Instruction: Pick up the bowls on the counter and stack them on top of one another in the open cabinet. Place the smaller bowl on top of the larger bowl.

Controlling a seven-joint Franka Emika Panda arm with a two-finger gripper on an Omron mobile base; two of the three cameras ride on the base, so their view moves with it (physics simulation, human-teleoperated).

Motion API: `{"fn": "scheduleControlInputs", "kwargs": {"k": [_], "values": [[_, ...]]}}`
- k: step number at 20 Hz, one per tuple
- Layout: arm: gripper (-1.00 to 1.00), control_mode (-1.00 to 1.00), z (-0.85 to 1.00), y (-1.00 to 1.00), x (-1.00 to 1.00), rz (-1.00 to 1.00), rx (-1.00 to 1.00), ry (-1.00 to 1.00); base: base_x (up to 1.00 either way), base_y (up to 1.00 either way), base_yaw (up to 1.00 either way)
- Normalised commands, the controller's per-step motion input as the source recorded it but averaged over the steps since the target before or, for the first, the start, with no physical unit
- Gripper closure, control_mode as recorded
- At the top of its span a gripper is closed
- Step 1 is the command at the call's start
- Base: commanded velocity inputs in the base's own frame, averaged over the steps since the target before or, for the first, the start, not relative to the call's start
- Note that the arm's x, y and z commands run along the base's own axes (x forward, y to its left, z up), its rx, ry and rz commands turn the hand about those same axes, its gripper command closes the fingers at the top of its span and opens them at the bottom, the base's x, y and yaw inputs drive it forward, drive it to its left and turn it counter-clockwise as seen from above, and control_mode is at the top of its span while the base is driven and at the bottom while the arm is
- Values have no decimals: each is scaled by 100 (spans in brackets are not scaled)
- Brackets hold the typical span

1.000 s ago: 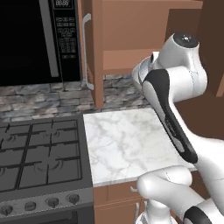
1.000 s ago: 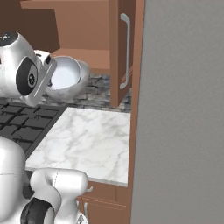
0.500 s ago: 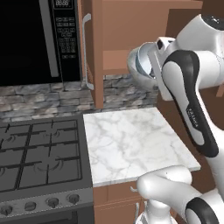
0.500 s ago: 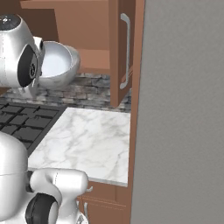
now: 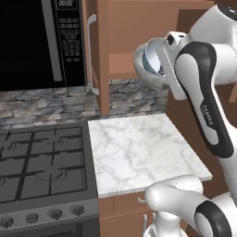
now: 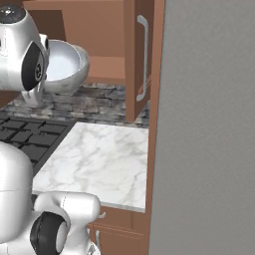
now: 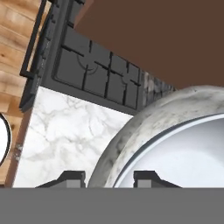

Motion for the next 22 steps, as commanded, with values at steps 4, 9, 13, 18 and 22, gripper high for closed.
{"fn": "scheduleControlInputs", "kwargs": {"k": [4, 9, 13, 18, 22], "values": [[100, -100, -6, -3, -3, -1, -3, -9, 0, 0, 0], [100, -100, 1, -5, -14, 0, 0, -10, 0, 0, 0], [100, -100, 10, -3, -1, 0, 2, -15, 0, 0, 0], [100, -100, 6, 0, 19, 0, 1, -9, 0, 0, 0], [100, -100, 0, 0, 44, 0, 0, -2, 0, 0, 0]]}}
